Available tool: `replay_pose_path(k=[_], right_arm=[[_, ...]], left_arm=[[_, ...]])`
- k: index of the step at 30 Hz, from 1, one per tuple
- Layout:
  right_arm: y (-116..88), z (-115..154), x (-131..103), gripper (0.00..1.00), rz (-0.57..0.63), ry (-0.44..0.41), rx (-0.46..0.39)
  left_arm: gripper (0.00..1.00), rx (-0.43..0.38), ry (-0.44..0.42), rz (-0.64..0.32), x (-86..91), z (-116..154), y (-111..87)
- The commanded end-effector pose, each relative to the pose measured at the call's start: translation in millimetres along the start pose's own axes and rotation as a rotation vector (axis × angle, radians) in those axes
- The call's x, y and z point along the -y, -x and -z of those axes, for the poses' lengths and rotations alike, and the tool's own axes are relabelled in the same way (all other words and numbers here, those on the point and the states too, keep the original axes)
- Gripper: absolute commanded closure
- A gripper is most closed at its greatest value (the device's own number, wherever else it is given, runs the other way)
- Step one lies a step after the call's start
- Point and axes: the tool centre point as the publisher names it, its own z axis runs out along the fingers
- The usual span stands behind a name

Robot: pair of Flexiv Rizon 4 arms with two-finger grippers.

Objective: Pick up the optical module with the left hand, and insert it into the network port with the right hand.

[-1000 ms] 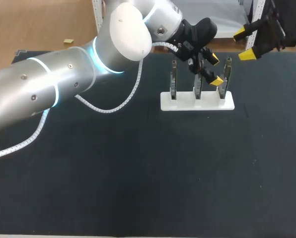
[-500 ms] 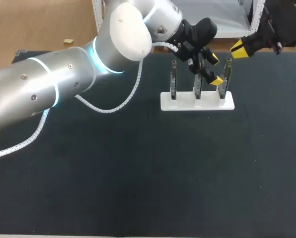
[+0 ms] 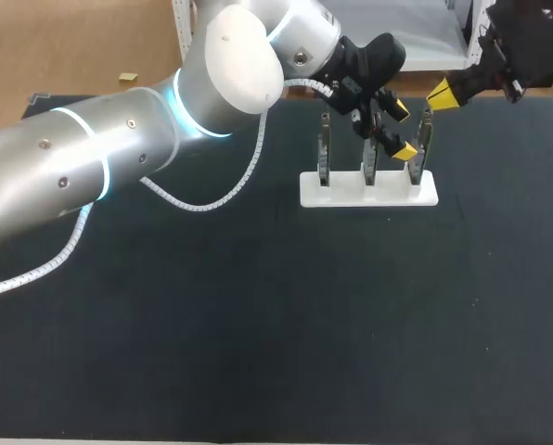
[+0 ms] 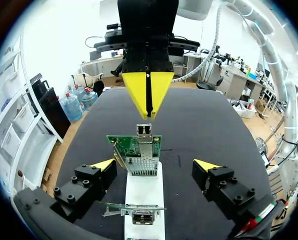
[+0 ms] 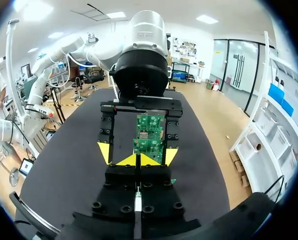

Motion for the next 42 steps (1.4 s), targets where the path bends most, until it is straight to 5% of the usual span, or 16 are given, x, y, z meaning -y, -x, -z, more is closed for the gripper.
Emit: replay_pose_path(k=[1,30,42], right_arm=[[-1.7,-1.6,2.7,1.00,-0.006,0.005,-0.001],[-17.9,-12.7,-2.7,1.00,-0.050,0.019,-0.041],[-5.0,0.7,0.1,1.00,-0.041,-0.025,-0.005]], left_arm=[[0.00,-0.007,-0.003,0.003,-1.8,-0.3,1.6],[0.00,-0.007,-0.003,0.003,-1.8,-0.3,1.6],[0.00,-0.007,-0.003,0.003,-1.8,-0.3,1.6]])
